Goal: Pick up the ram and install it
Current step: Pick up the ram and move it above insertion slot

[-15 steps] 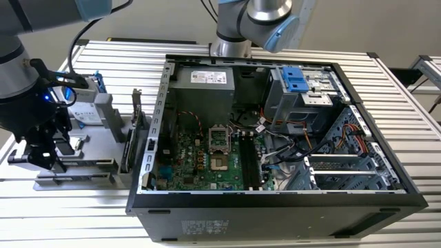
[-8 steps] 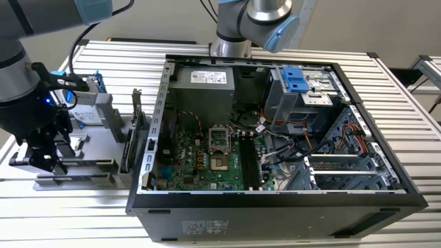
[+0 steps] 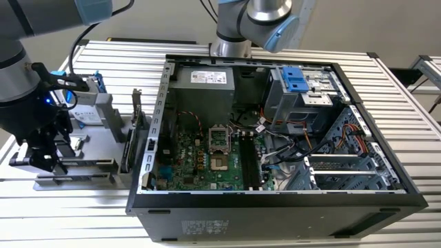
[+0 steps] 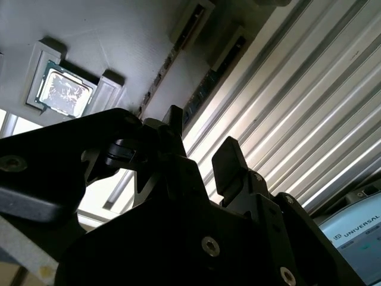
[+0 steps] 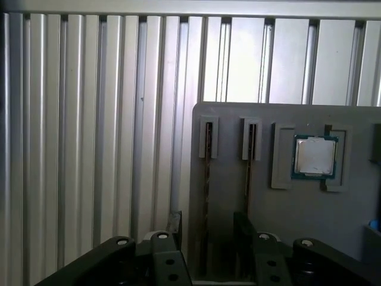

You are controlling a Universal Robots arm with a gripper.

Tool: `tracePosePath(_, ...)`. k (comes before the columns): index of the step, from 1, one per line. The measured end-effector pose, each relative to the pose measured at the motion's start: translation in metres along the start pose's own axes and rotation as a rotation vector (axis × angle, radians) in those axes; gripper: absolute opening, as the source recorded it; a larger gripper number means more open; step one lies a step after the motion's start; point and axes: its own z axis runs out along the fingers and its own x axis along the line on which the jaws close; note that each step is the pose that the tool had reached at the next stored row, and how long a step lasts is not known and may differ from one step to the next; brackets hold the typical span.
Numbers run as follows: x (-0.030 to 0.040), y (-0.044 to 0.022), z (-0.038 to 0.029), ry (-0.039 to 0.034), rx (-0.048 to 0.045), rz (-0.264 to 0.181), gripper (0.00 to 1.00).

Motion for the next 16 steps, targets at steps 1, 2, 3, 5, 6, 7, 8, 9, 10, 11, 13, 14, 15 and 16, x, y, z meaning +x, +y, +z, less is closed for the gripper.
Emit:
tracePosePath(1,0.0000,0.0000,0.0002,-0.0001,0.0000,0.000,1.00)
tracePosePath(2,0.0001,0.0001,0.0006,-0.0001,0.0000,0.000,1.00)
tracePosePath(3,0.0002,0.0001,0.0010,-0.0005,0.0001,0.000,1.00)
tracePosePath(5,0.0010,0.0001,0.0018,-0.0025,0.0000,0.000,1.00)
tracePosePath(6,0.0013,0.0001,0.0023,-0.0038,0.0001,0.000,1.00)
tracePosePath(7,0.0019,0.0002,0.0028,-0.0079,0.0003,0.000,1.00)
tracePosePath(8,0.0027,0.0002,0.0032,-0.0171,0.0006,0.000,1.00)
tracePosePath(9,0.0038,0.0003,0.0035,-0.0284,0.0011,0.000,1.00)
tracePosePath(10,0.0050,0.0003,0.0039,-0.0393,0.0018,0.001,1.00)
tracePosePath(11,0.0063,0.0004,0.0043,-0.0490,0.0022,0.001,1.00)
tracePosePath(13,0.0093,0.0005,0.0050,-0.0523,0.0023,0.001,1.00)
tracePosePath(14,0.0110,0.0006,0.0054,-0.0530,0.0023,0.001,1.00)
tracePosePath(15,0.0126,0.0006,0.0058,-0.0535,0.0024,0.001,1.00)
tracePosePath(16,0.0140,0.0007,0.0062,-0.0537,0.0024,0.001,1.00)
